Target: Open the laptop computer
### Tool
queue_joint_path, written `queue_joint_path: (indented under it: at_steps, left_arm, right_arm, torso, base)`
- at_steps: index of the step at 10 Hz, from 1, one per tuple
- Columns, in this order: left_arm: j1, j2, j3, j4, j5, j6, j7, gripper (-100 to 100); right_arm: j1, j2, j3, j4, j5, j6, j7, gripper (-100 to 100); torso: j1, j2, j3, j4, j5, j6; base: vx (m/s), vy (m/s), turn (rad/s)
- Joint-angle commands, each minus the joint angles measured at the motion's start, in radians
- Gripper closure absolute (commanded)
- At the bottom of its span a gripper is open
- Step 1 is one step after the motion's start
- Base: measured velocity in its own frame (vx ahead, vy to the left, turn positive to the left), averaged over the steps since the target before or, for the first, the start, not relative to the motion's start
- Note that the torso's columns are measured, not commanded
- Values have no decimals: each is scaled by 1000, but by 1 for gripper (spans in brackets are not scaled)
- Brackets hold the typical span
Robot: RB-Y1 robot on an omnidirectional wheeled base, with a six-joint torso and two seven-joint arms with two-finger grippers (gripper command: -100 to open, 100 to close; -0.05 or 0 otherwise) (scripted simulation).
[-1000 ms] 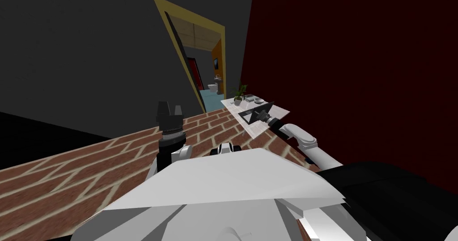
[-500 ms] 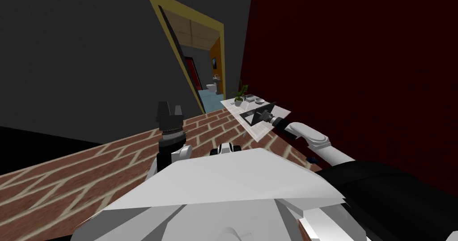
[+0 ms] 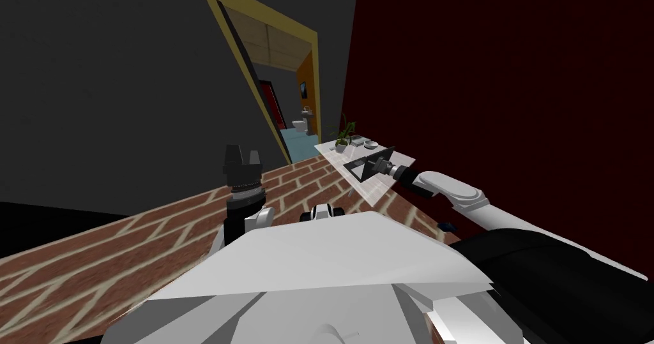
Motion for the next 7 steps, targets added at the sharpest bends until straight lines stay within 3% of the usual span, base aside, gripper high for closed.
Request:
queue_joint_path:
  at_steps: [1, 4, 5, 6, 7]
  left_arm:
    - [0, 0, 0, 0, 0, 0, 0, 0]
    - [0, 0, 0, 0, 0, 0, 0, 0]
    - [0, 0, 0, 0, 0, 0, 0, 0]
    - [0, 0, 0, 0, 0, 0, 0, 0]
    - [0, 0, 0, 0, 0, 0, 0, 0]
  right_arm:
    - [30, -69, -15, -5, -10, -8, -37, 100]
    - [84, -159, -43, -12, -27, -22, -102, 100]
    - [84, -179, -43, -12, -27, -22, -102, 100]
    - [80, -164, -41, -11, -25, -19, -97, 100]
    - [76, -171, -50, 15, -51, -21, -128, -100]
  torso:
    - [1, -1, 0, 0, 0, 1]
    - [0, -1, -1, 0, 0, 0]
    - [2, -2, -1, -1, 0, 0]
    - [2, 0, 0, 0, 0, -1]
    - [-1, 2, 1, 1, 0, 0]
  base:
    - [72, 59, -43]
    - [88, 67, -66]
    - [61, 69, -41]
    - [18, 23, -6]
    - [26, 60, -37]
